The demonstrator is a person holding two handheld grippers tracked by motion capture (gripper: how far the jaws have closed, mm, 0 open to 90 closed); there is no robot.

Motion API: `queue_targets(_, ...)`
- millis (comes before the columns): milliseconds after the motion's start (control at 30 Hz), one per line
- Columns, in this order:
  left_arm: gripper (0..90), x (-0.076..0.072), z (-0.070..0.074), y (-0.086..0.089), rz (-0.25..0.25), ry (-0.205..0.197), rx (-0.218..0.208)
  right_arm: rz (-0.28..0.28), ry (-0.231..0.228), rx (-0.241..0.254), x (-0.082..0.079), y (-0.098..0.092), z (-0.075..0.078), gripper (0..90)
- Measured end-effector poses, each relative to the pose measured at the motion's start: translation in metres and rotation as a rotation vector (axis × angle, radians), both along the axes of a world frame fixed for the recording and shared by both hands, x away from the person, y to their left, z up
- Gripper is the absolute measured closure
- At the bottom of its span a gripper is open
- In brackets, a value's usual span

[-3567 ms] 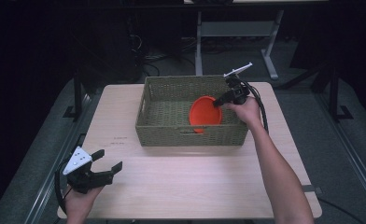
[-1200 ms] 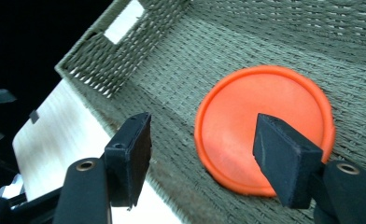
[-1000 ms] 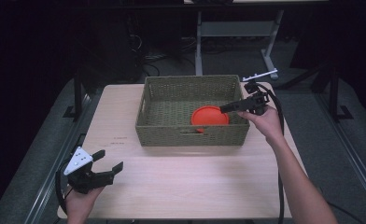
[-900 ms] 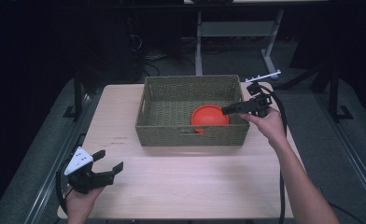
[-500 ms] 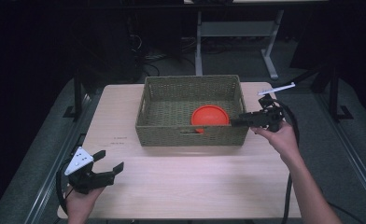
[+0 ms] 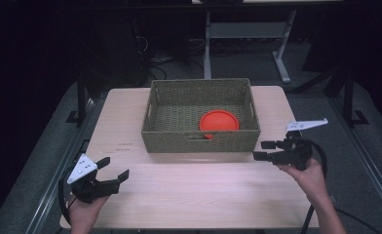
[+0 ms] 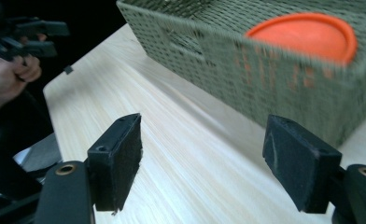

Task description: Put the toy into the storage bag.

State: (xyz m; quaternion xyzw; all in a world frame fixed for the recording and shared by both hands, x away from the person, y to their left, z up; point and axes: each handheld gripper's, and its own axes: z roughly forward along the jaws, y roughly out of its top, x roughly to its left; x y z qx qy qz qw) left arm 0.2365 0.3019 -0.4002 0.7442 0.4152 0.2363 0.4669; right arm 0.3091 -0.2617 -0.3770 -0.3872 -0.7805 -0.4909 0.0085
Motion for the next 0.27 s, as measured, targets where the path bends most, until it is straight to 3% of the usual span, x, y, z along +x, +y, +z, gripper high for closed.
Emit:
queue_targets(67, 15.4, 0.0, 0.0, -0.001, -0.002, 0.002, 0.002, -0.01, 0.004, 0.012, -0.011, -0.004, -0.017, 27.3)
queue_targets(133, 15.4, -0.001, -0.001, -0.001, -0.004, 0.003, 0.001, -0.04, -0.024, 0.011, -0.023, -0.009, -0.036, 27.2)
queue_targets(200, 15.4, -0.001, -0.001, -0.003, -0.009, 0.007, -0.004, -0.082, -0.045, 0.052, -0.037, -0.015, -0.053, 27.6)
queue_targets(267, 15.4, -0.001, 0.0, -0.004, -0.015, 0.0, -0.001, -0.1, -0.013, 0.047, -0.045, -0.018, -0.064, 27.9)
